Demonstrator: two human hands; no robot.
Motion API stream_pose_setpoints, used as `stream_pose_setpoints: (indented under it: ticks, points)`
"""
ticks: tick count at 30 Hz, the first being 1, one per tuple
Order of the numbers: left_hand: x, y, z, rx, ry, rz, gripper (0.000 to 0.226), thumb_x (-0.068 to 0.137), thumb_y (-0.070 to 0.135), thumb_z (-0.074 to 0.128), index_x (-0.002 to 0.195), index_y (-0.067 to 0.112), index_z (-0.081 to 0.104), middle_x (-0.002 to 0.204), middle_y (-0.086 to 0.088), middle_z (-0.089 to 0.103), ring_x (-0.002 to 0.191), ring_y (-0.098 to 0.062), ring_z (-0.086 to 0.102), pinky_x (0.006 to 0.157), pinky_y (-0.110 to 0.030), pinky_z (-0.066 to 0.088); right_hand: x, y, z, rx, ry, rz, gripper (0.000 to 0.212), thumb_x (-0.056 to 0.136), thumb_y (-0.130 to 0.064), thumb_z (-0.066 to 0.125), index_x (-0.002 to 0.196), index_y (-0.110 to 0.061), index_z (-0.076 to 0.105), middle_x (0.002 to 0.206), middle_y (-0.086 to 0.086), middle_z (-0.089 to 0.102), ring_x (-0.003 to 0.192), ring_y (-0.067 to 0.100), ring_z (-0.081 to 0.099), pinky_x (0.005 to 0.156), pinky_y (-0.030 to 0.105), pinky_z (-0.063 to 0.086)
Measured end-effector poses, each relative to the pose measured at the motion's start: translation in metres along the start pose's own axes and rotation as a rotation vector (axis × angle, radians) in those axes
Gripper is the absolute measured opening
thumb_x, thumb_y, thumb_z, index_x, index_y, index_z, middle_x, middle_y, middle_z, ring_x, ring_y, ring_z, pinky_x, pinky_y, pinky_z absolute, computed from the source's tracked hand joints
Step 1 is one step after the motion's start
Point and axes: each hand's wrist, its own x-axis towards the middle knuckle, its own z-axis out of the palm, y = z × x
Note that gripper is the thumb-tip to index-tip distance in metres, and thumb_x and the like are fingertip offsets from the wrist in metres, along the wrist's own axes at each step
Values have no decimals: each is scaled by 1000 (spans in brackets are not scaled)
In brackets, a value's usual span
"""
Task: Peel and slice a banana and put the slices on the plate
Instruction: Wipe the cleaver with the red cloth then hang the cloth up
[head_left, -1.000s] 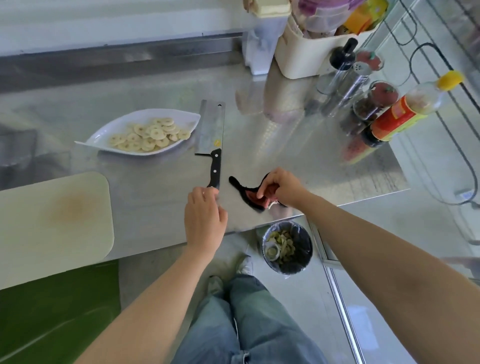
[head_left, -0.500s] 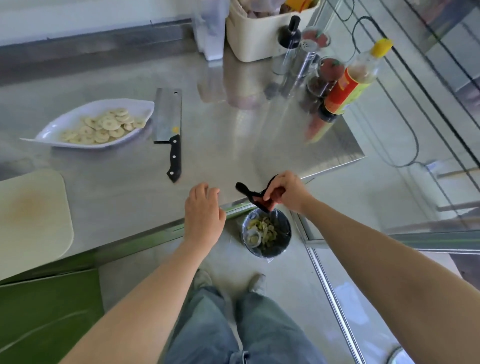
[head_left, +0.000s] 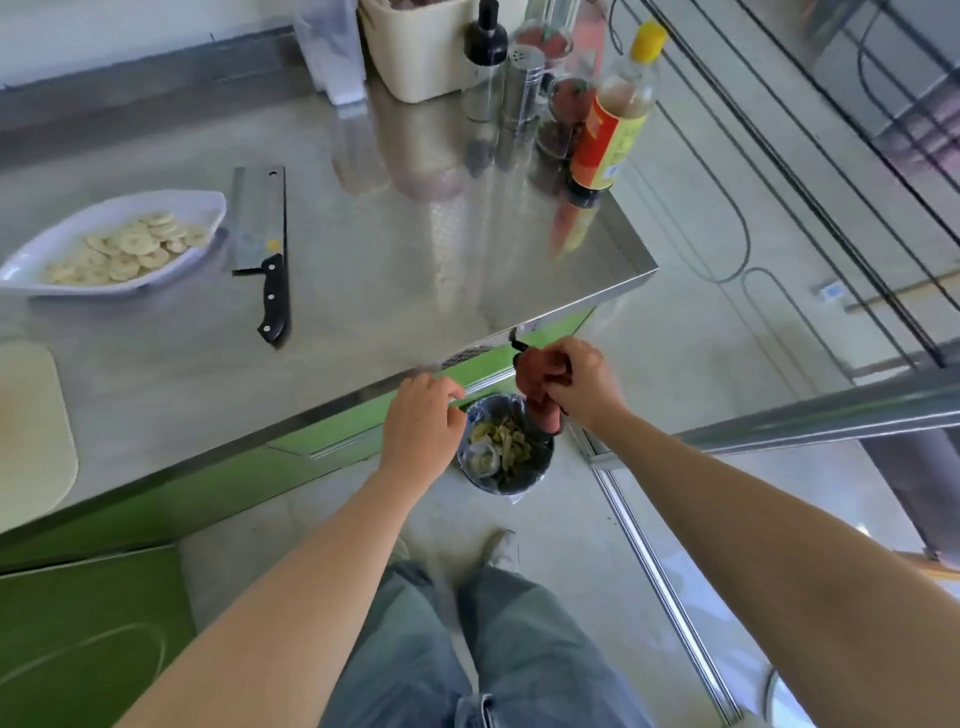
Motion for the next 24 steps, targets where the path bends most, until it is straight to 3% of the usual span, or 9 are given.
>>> stream_pose_setpoints:
  ticks: [3,6,9,11,14,17,19,22,24]
  points:
    - [0,9,5,-63,-52,-27,21,89,10,51,100,15,68,98,-1,66,94,-19,59,82,-34,49,-9,2,-6,-2,15,35,36,73,-33,74,96,-14,52,93,2,56,82,21,53,68,33,45]
    - [0,19,10,-129,-127,-84,23,90,13,50,105,15,67,100,0,68,92,-19,61,75,-30,46,-16,0,-12,82,-7,97,44,76,-50,66,97,-15,51,92,4,58,82,22,55,71,36,48]
    - [-2,30,12,-160,-168,-136,25,91,15,48,110,14,65,101,-3,68,94,-21,61,76,-30,46,-20,0,-19,214,-75,149,50,70,-43,54,110,-13,52,100,10,59,92,26,57,77,38,50]
    - [-3,36,14,-169,-187,-151,26,91,14,47,113,13,63,102,-3,68,95,-22,61,78,-32,48,-20,4,-21,219,-42,107,40,73,-31,55,109,-13,60,99,11,65,92,27,59,77,33,49]
    - [-4,43,16,-180,-212,-149,28,91,15,50,117,13,61,106,-2,67,96,-20,61,77,-28,46,-24,6,-23,221,8,60,17,84,-29,62,93,-17,70,87,5,70,83,21,63,66,25,45]
    - [-4,47,16,-184,-239,-153,28,91,16,53,118,13,60,109,-2,66,98,-19,61,77,-27,45,-24,7,-23,205,-9,67,24,91,-35,56,95,-16,70,84,8,68,72,17,58,54,18,39]
    - [-3,48,18,-172,-240,-153,28,92,18,54,118,14,60,109,-2,66,100,-19,61,77,-27,45,-24,5,-28,242,23,101,25,94,-34,53,95,-13,67,83,6,64,68,13,55,53,15,40]
    - [-2,53,19,-201,-255,-161,36,91,27,59,124,15,57,118,-2,64,108,-20,60,81,-26,43,-20,5,-33,379,71,157,25,94,-34,53,87,-12,62,82,6,62,77,21,57,67,31,48]
    - [0,60,17,-282,-317,-163,60,85,38,67,137,15,46,134,-3,55,121,-21,53,90,-29,41,-22,-2,-37,531,-22,157,20,90,-35,59,83,-17,64,79,5,63,80,25,59,71,38,51]
